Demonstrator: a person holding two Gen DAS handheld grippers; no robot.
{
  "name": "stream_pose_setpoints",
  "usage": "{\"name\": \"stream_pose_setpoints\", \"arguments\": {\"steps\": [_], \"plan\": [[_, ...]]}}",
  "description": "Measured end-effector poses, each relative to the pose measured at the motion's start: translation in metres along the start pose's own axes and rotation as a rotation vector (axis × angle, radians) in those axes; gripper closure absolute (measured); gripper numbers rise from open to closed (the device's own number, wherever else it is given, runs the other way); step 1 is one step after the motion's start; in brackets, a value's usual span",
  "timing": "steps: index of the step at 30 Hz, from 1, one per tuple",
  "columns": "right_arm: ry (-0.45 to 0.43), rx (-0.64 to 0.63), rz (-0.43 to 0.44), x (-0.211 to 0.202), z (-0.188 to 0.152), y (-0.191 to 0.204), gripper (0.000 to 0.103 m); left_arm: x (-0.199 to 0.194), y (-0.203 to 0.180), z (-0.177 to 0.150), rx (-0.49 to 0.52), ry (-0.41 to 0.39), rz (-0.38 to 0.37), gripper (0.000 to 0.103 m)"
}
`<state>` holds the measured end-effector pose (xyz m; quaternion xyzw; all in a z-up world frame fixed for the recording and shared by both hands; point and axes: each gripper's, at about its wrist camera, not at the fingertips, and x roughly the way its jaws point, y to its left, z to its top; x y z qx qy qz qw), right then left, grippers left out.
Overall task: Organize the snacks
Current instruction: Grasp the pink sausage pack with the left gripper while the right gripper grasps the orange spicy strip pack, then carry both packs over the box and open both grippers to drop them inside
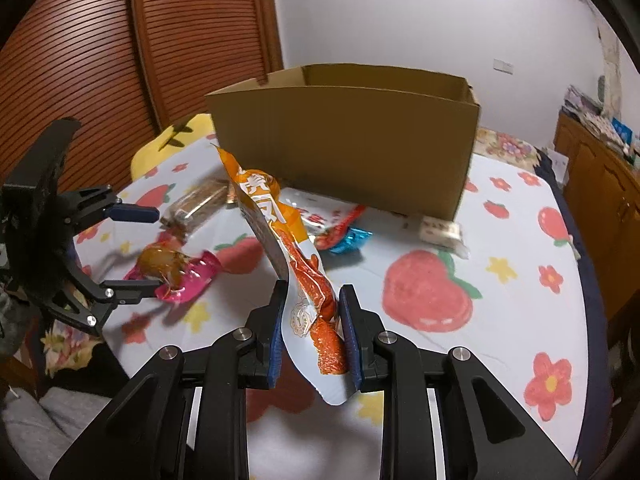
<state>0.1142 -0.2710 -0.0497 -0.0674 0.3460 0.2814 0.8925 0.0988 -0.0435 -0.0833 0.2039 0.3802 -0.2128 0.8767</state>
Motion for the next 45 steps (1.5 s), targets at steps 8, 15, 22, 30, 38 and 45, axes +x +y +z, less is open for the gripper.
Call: {"name": "stream_pose_setpoints", "arguments": {"steps": [8,15,22,30,38,45], "plan": [[-0.002,0.03,-0.031,0.007,-0.001,-0.017,0.079,0.015,0.01,0.009,-0.066,0.056,-0.032,0.019],[0.017,0.041,-0.035,0.017,-0.007,-0.021,0.078,0.015,0.014,0.003,-0.144,0.065,-0.06,0.02],[0.015,0.027,-0.048,0.021,-0.009,-0.017,0.078,0.009,0.011,-0.001,-0.16,0.045,-0.077,0.049],[0.006,0.02,-0.058,0.021,-0.013,-0.014,0.078,0.004,0.01,-0.001,-0.169,0.025,-0.1,0.066],[-0.014,0.025,-0.081,0.018,-0.014,-0.011,0.078,-0.003,0.009,-0.006,-0.203,-0.015,-0.106,0.07],[-0.028,0.054,-0.071,0.01,-0.012,-0.016,0.079,-0.011,0.019,-0.009,-0.265,-0.062,-0.107,0.07]]}}
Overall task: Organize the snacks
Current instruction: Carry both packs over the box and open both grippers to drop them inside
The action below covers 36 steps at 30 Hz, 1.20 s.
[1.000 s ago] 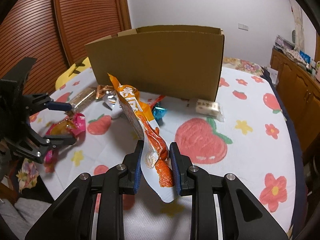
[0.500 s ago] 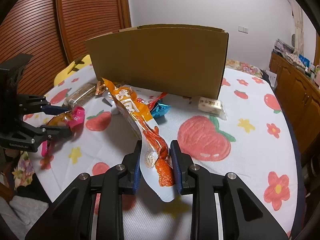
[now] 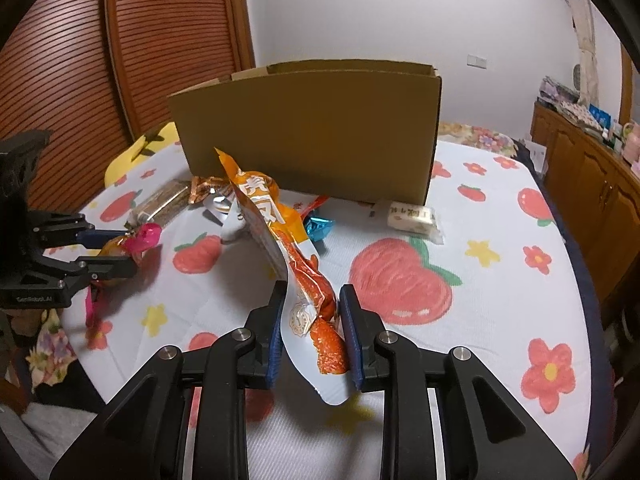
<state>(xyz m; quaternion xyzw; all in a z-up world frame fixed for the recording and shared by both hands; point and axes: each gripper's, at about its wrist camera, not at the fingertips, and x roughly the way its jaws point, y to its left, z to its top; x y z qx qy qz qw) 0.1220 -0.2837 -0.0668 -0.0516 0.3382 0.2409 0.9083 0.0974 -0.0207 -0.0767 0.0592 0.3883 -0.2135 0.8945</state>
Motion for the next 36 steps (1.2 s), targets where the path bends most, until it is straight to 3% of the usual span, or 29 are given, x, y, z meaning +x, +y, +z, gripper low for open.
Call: {"name": "stream_pose_setpoints", "arguments": {"steps": [36], "plan": [[-0.142,-0.043,-0.007,-0.061,0.037,0.016,0.078,-0.044,0.014,0.042,-0.088,-0.224,0.039,0.07]]}}
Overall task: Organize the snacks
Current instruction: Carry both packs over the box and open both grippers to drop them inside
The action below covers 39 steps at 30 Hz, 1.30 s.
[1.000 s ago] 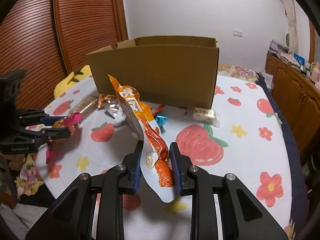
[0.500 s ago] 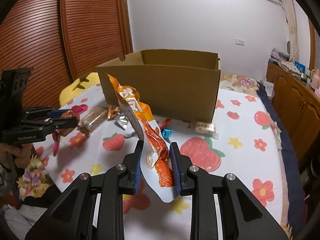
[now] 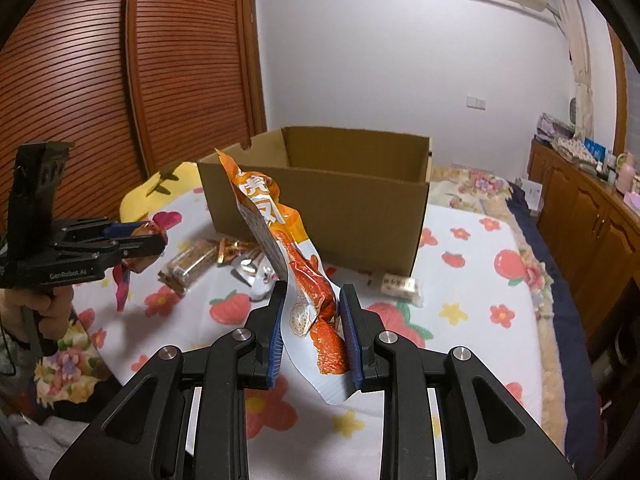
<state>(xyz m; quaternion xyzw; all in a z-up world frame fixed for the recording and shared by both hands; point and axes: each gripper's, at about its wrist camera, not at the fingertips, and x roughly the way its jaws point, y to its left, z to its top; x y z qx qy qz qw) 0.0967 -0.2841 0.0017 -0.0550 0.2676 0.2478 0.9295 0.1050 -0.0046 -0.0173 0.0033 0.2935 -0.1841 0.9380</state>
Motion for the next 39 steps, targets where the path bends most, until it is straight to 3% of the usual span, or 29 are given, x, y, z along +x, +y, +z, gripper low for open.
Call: {"name": "stream_pose_setpoints", "arguments": {"steps": [13,21,39], "plan": [[-0.066,-0.054,-0.026,0.004,0.043,-0.001,0.078,-0.004,0.009,0.053,0.016,-0.101,0.027,0.069],[-0.091,-0.07,-0.027,0.017,0.074,-0.004,0.078,0.009,0.018,0.082,0.019,-0.141,0.082,0.069],[-0.019,-0.155,-0.11,0.082,0.104,-0.01,0.078,0.055,0.031,0.118,0.025,-0.1,0.136,0.069]]}}
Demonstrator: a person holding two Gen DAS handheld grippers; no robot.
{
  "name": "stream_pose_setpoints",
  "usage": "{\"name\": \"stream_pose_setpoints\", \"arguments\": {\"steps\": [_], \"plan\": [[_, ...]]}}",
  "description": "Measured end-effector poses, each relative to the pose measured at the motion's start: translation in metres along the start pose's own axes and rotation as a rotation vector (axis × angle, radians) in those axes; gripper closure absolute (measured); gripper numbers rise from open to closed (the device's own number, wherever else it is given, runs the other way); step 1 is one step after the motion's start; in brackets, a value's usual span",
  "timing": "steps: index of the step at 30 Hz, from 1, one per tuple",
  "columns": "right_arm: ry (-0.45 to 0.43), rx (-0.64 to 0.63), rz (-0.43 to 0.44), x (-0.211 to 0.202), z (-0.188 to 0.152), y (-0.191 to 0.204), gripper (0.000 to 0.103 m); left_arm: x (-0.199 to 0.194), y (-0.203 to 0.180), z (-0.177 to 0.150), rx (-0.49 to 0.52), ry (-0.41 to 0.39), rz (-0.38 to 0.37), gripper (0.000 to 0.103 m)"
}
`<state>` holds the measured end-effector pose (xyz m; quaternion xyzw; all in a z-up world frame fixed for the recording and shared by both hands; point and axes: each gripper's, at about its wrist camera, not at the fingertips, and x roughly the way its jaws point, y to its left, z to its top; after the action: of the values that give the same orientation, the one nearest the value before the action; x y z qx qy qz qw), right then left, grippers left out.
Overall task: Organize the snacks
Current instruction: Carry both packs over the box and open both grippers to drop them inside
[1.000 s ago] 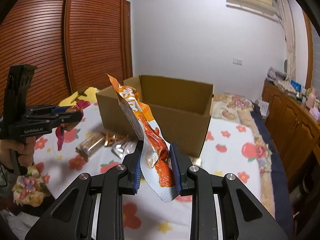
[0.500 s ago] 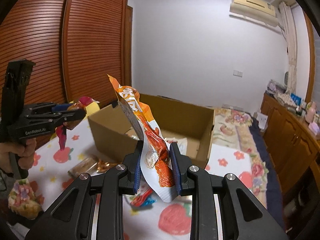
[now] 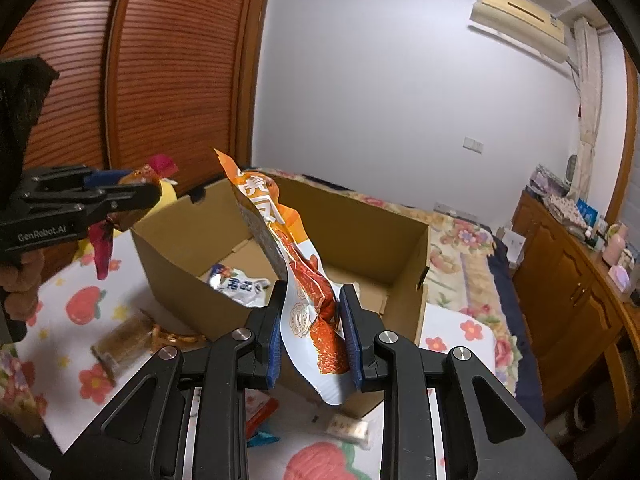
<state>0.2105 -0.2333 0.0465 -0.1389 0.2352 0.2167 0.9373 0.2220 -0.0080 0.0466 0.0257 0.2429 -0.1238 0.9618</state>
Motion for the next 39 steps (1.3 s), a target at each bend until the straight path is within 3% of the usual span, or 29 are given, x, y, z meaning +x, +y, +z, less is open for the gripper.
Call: {"name": "stream_pose_setpoints", "arguments": {"steps": [14,29,35,39], "plan": [[0.06,-0.049,-0.031,0.036,0.006,0.005,0.078,0.037,0.004,0.003,-0.016,0.081,0.031,0.068],[0.133,-0.014,-0.028,0.072,0.007,0.002,0.078,0.079,0.002,0.025,-0.025,0.144,0.028,0.065],[0.146,0.02,-0.009,0.076,0.007,-0.002,0.078,0.087,0.003,0.019,-0.034,0.148,0.031,0.059],[0.163,0.051,0.006,0.078,0.009,-0.01,0.078,0.084,0.003,0.016,-0.041,0.137,0.03,0.047]]}}
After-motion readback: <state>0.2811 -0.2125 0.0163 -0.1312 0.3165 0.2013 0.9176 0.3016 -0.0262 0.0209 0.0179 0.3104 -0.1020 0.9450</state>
